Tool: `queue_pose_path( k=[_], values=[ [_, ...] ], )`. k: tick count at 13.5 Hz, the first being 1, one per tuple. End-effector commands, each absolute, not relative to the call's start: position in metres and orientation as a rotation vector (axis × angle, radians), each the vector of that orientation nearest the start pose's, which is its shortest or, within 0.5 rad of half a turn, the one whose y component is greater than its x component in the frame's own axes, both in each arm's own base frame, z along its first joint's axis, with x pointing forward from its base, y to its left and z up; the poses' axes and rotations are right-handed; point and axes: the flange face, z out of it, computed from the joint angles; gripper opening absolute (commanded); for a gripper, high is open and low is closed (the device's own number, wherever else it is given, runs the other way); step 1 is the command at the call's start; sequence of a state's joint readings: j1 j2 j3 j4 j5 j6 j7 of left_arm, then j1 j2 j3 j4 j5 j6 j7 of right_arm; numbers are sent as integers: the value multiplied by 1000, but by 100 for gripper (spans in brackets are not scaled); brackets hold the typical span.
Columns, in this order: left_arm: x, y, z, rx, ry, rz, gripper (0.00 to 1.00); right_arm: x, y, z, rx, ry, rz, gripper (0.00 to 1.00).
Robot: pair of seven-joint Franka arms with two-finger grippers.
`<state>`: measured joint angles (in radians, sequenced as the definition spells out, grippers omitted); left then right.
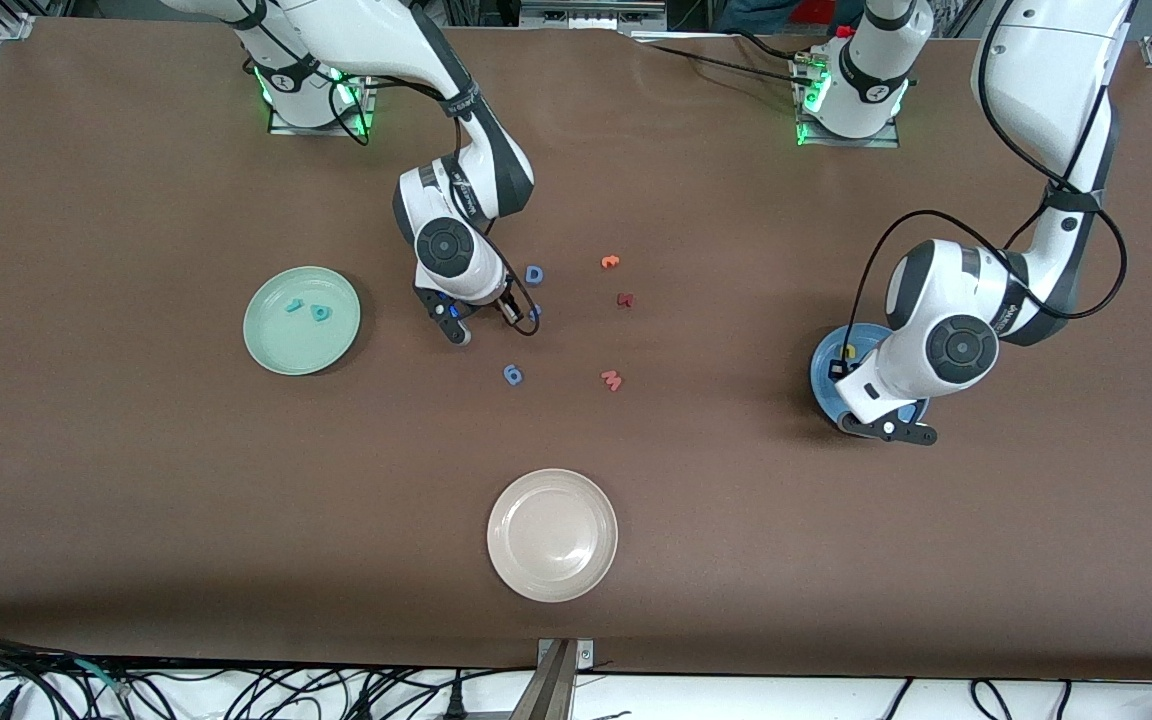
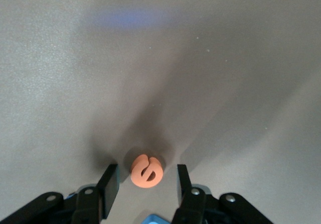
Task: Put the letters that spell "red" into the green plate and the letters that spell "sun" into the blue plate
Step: 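Drop the s on the blue plate while the right gripper grasps the orange e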
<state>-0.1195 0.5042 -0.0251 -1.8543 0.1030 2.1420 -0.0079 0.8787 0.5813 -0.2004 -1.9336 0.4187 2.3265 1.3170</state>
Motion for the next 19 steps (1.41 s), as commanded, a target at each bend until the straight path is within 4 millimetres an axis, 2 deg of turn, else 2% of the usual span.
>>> queue_pose_path(
  k=[1, 4, 7, 8, 9, 12, 14, 17, 19],
  values=[
    [608, -73, 250, -3042, 343, 350, 100, 460, 387, 174, -2807, 1441, 360, 52],
    [611, -60, 266, -3050, 317, 314, 100, 462, 388, 175, -2787, 1455, 336, 44],
    [609, -49, 302, -3082, 285, 250, 100, 461, 389, 175, -2788, 1451, 334, 26],
    [600, -49, 318, -3121, 305, 229, 100, 461, 389, 175, -2790, 1447, 333, 20],
    [588, -40, 334, -3148, 332, 214, 100, 461, 389, 175, -2792, 1445, 334, 17],
    [568, -12, 389, -3158, 327, 272, 100, 463, 389, 184, -2793, 1423, 337, 17],
    [560, 7, 432, -3164, 292, 261, 100, 473, 383, 207, -2779, 1420, 341, 17],
    [568, 18, 507, -3157, 271, 252, 100, 497, 345, 249, -2832, 1344, 426, 17],
    [570, 23, 539, -3157, 250, 223, 100, 515, 315, 279, -2861, 1280, 486, 17]
  ],
)
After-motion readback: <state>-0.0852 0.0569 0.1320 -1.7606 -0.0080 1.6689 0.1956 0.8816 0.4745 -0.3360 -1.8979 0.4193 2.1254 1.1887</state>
